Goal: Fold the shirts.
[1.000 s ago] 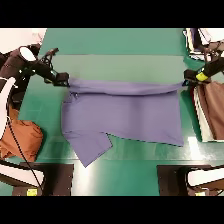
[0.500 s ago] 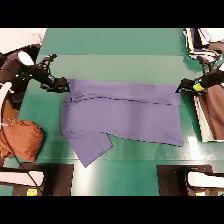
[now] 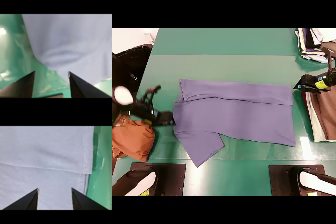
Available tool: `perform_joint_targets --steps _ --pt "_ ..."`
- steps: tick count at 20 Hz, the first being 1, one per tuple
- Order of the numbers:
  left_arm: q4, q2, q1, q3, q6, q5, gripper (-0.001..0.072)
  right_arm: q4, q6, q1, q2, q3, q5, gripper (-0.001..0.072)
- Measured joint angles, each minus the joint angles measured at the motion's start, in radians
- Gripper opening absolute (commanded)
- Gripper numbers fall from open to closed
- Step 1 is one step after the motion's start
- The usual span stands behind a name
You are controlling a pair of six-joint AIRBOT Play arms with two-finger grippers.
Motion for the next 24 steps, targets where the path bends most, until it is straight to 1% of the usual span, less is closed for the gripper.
perform_joint_targets --steps 2,5,9,10,11,14,16,17,20,24 --pt "-0.037 0.058 0.0 -0.106 -0.026 0.03 0.0485 0.001 0.0 0.0 0.006 0.0 0.002 0.0471" --pt "-0.089 0.098 0.0 -0.216 -0.05 0.092 0.0485 0.001 0.0 0.0 0.012 0.0 0.012 0.0471" --pt "-0.161 0.115 0.0 -0.301 -0.057 0.166 0.0485 0.001 0.0 0.0 0.014 0.0 0.02 0.047" --pt "-0.172 0.117 0.0 -0.319 -0.058 0.179 0.0485 0.001 0.0 0.0 0.014 0.0 0.021 0.0468" --pt "-0.184 0.119 0.001 -0.332 -0.058 0.188 0.0485 0.001 0.0 0.0 0.014 0.0 0.022 0.0449" --pt "-0.221 0.122 0.001 -0.36 -0.058 0.21 0.0481 0.002 0.0 0.0 0.014 0.0 0.026 0.0449" --pt "-0.237 0.121 0.001 -0.373 -0.049 0.244 0.0038 0.002 0.0 0.0 0.014 0.0 0.036 0.0449" --pt "-0.234 0.119 0.0 -0.376 -0.037 0.255 0.0025 0.002 0.0 -0.002 0.014 0.0 0.048 0.0449" --pt "-0.277 0.121 0.0 -0.375 -0.005 0.268 0.0023 0.001 -0.008 -0.028 0.032 -0.028 0.09 0.0449" --pt "-0.298 0.121 0.0 -0.333 0.014 0.253 0.0023 -0.003 -0.016 -0.119 0.123 -0.199 0.092 0.0452"
